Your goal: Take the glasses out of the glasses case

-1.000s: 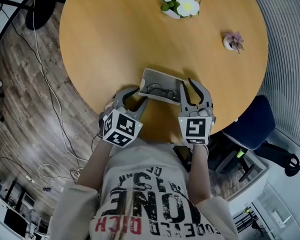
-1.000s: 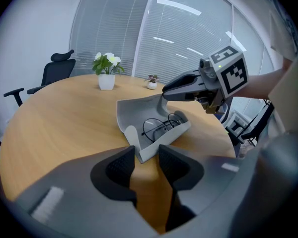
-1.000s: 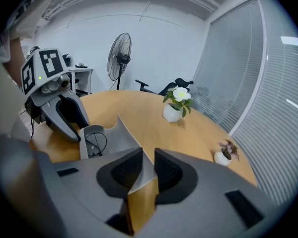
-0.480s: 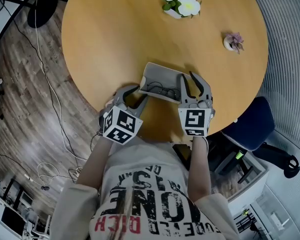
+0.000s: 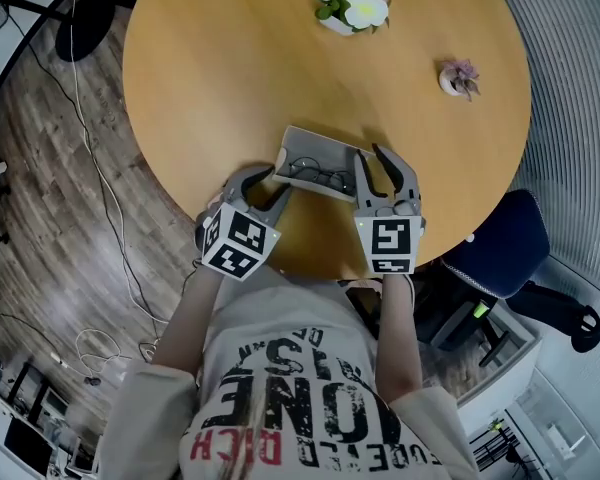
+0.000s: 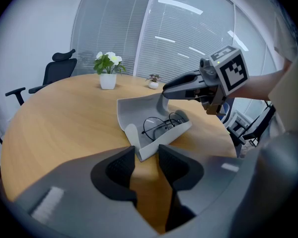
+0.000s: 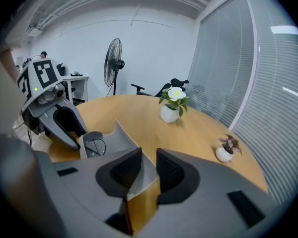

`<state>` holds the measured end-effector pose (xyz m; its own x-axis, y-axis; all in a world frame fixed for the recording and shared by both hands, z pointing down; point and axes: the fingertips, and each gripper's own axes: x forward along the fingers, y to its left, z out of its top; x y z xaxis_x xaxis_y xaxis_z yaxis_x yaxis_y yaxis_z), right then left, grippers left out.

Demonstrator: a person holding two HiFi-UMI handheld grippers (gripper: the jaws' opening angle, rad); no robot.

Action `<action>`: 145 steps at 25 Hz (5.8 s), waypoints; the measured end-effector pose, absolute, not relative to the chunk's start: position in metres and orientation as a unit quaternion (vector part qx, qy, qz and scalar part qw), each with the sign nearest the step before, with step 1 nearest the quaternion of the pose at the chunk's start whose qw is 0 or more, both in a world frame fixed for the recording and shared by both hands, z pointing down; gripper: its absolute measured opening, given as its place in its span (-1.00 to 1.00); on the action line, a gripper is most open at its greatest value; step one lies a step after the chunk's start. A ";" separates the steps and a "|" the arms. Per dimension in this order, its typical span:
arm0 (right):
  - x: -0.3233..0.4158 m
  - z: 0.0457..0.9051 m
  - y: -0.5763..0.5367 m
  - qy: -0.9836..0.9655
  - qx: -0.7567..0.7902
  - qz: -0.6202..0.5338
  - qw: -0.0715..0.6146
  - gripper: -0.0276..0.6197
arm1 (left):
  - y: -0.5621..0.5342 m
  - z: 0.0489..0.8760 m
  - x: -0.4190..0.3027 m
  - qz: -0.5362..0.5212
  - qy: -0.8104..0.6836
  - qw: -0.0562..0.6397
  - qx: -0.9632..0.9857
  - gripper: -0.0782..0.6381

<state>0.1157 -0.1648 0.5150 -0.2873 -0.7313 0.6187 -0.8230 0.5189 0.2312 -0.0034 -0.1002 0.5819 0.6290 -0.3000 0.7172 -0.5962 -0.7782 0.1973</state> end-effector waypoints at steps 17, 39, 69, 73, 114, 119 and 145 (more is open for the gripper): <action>0.126 0.430 -0.118 -0.801 0.562 0.170 0.114 -0.77 | -0.112 0.497 -0.014 0.204 -0.331 0.223 0.894 -0.54; 0.134 0.398 -0.054 -0.774 0.596 0.214 0.008 -0.83 | -0.101 0.415 -0.022 0.120 -0.379 0.202 0.895 -0.75; 0.149 0.420 -0.033 -0.716 0.652 0.248 -0.001 -0.83 | -0.103 0.497 0.066 0.390 -0.088 -0.063 0.914 -0.55; 0.151 0.426 -0.033 -0.707 0.659 0.256 0.000 -0.83 | -0.106 0.517 0.074 0.420 -0.045 -0.077 0.903 -0.55; 0.154 0.440 -0.026 -0.668 0.689 0.280 0.010 -0.83 | -0.094 0.564 0.082 0.561 0.071 -0.086 0.820 -0.73; 0.147 0.437 -0.025 -0.673 0.687 0.274 0.011 -0.83 | -0.102 0.537 0.079 0.540 0.038 -0.094 0.835 -0.73; 0.131 0.373 -0.037 -0.733 0.655 0.186 -0.017 -0.83 | -0.095 0.397 0.065 0.383 -0.126 -0.087 0.911 -0.73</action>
